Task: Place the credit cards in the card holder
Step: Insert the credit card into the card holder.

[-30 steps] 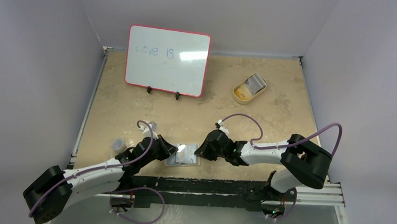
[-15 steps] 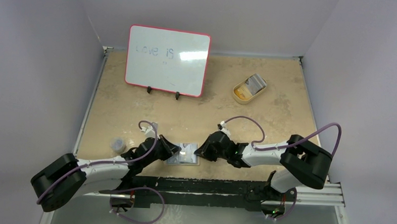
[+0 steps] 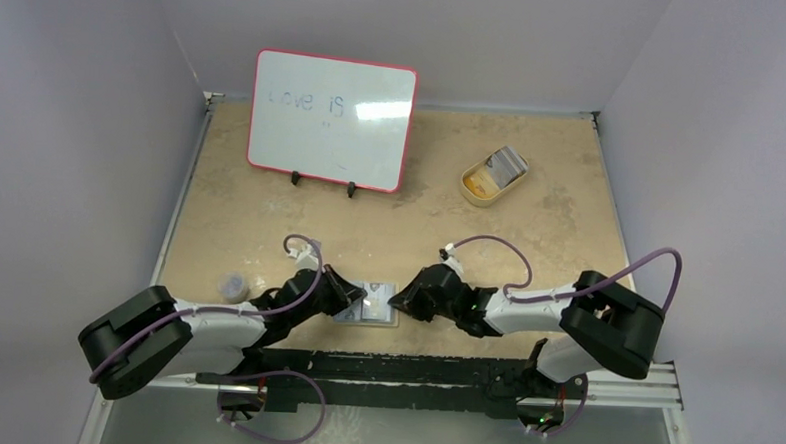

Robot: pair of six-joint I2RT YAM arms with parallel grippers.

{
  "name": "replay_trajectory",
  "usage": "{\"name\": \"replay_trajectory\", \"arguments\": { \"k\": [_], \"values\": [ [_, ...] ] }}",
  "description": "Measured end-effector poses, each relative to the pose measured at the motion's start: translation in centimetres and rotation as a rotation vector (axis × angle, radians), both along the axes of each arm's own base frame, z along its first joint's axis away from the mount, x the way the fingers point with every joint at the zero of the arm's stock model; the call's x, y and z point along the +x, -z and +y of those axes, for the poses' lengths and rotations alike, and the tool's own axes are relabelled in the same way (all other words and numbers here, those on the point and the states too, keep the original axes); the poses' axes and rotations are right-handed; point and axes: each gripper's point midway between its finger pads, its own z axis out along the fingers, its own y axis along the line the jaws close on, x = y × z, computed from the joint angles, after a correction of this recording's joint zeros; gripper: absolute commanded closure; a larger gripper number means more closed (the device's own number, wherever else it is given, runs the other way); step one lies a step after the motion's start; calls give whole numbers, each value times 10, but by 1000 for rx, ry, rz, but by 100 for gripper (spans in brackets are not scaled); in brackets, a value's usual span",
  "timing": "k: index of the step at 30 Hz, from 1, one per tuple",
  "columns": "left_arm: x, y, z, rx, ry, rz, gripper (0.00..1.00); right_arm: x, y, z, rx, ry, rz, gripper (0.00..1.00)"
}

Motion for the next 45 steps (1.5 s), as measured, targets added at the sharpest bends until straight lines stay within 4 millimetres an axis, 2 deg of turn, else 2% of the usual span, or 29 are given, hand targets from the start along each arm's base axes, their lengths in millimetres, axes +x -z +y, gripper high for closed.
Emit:
{"name": "replay_trajectory", "arguments": {
  "k": [5, 12, 17, 24, 29, 32, 37, 41, 45],
  "values": [
    [5, -5, -6, 1, 2, -6, 97, 3, 0, 4, -2, 1, -3, 75],
    [4, -2, -5, 18, 4, 4, 72, 7, -4, 7, -32, -18, -22, 63],
    [6, -12, -3, 45, 1, 0, 64, 8, -9, -3, -137, -63, -58, 61],
    [13, -29, 10, 133, -41, -28, 59, 9, -12, -21, -317, -162, -114, 58],
    [14, -29, 28, 243, -64, 4, 58, 17, -17, -16, -443, -324, -202, 59],
    [17, -25, 44, 285, -93, 32, 57, 25, -23, -9, -499, -425, -270, 59],
    [18, -9, 74, 345, -135, 123, 54, 25, -27, -4, -545, -579, -344, 58],
    [11, 0, 80, 375, -116, 168, 52, 19, -20, 2, -555, -711, -359, 58],
    [12, 0, 78, 380, -99, 175, 52, 13, -4, 1, -577, -808, -339, 57]
  ]
}}
